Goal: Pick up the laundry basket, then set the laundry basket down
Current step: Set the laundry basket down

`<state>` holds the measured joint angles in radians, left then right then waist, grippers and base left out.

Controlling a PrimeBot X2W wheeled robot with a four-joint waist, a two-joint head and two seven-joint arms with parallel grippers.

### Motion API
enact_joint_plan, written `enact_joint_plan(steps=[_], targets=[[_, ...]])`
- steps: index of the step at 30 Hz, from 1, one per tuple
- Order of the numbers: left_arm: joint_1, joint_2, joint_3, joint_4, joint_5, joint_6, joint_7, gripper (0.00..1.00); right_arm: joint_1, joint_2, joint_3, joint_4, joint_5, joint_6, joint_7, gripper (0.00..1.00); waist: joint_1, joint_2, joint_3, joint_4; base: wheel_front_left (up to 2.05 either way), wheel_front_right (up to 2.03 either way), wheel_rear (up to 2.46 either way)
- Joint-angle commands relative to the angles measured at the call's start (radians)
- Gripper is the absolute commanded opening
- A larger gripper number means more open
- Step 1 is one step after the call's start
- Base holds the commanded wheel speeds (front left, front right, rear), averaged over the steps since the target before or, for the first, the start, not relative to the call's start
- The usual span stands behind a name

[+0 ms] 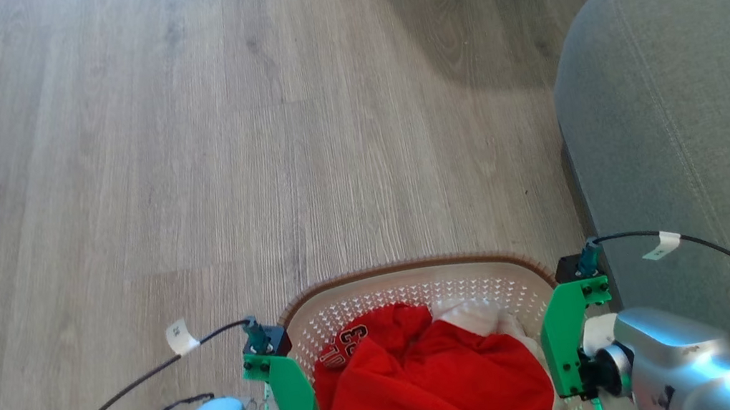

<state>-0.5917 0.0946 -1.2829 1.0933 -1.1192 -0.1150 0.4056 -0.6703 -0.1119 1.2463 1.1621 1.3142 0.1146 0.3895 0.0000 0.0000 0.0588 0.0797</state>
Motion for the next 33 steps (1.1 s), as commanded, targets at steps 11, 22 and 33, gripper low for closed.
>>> enact_joint_plan(steps=[11, 22, 33], targets=[[-0.069, -0.027, 0.003, -0.017, 0.018, -0.016, -0.02, 0.0, -0.049, 0.006, 0.013, -0.05, 0.005, 0.016, -0.029, 0.0, 0.0, 0.0, 0.066, -0.001, 0.0, 0.0, 0.0], [-0.105, -0.037, 0.003, -0.005, 0.038, -0.016, -0.058, 0.0, -0.083, -0.013, 0.018, -0.06, -0.008, 0.016, -0.075, 0.0, 0.0, 0.0, 0.162, 0.002, 0.0, 0.0, 0.0], [-0.191, -0.044, 0.003, 0.012, 0.057, -0.016, -0.166, 0.0, -0.149, -0.037, 0.015, -0.065, -0.015, 0.016, -0.167, 0.0, 0.0, 0.0, 0.368, 0.006, 0.0, 0.0, 0.0]])
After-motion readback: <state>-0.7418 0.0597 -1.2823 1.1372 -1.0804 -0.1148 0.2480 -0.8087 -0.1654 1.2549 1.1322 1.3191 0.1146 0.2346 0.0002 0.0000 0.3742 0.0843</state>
